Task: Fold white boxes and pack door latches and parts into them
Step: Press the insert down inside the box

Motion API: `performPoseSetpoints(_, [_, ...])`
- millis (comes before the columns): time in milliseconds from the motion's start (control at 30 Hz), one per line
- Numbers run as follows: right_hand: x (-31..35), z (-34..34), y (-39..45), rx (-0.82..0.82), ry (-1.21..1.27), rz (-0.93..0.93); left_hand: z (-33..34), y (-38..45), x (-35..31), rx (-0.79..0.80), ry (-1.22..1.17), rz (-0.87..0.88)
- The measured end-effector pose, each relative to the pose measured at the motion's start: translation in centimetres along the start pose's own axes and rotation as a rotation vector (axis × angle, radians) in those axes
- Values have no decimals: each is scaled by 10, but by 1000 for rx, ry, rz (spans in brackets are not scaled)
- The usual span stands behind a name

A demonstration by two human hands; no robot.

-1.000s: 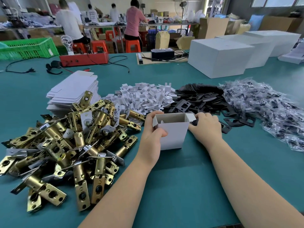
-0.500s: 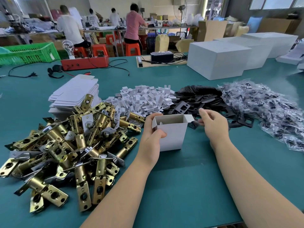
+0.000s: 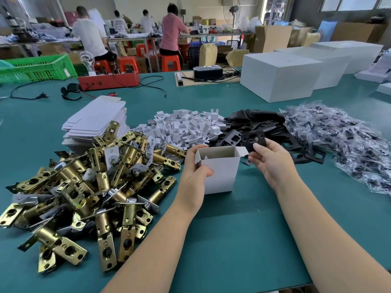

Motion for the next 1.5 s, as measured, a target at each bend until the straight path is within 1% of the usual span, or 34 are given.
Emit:
performPoseSetpoints(67, [16,5,-6,24,-41,-102,1,0,0,22,8,-3])
performPoseSetpoints(133, [38,13,-14,50,-24,-215,1,0,1,32,23,-5])
performPoseSetpoints(167, [50,20,-19,92,2,-260,1,0,1,34,33,-6])
performPoseSetpoints(233, [72,40,-29,233,12,-314,1,1,2,36,38,-11])
performPoseSetpoints(267, [81,52,-35,310,-41,-334,1,2,3,34,29,-15])
performPoseSetpoints(300, [89,66,-41,374,-147,-355,0,2,4,29,20,-16])
performPoseSetpoints(367, [98,91,-53,452,-455,-440,-1,3,3,18,31,-10])
performPoseSetpoints(433, [99,114,-61,531,-665,-502,-1,3,1,16,84,11])
performPoseSetpoints(533, [88,134,-67,658,-925,-462,0,2,-2,22,106,27])
performPoseSetpoints(633, [86,136,-69,664,-1169,-471,1,2,-4,31,135,40])
performPoseSetpoints(733, [88,142,-73,708,-1310,-487,2,3,-3,58,105,39])
performPoseSetpoints(833, [83,149,-75,771,-1412,-448,4,3,-3,78,106,46])
performPoseSetpoints(933, [73,155,-80,817,-1462,-408,3,4,-3,90,117,52])
performPoseSetpoints(1067, [72,150,-78,744,-1538,-375,1,5,1,82,98,35])
performPoseSetpoints(1267, [81,145,-83,690,-1539,-466,3,5,-2,89,101,47])
performPoseSetpoints(1367, [85,140,-86,649,-1521,-564,2,4,-1,75,104,41])
performPoseSetpoints(1500, [75,138,-91,656,-1467,-579,3,5,0,79,95,44])
Point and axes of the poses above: each hand's wrist, its own y-axis towards the middle knuckle, its own z-axis out of the palm, x = y × z, the point moved 9 cm from there along y, towards the middle knuckle, and after that the axes turned 8 degrees about x, right-handed, at the moved point
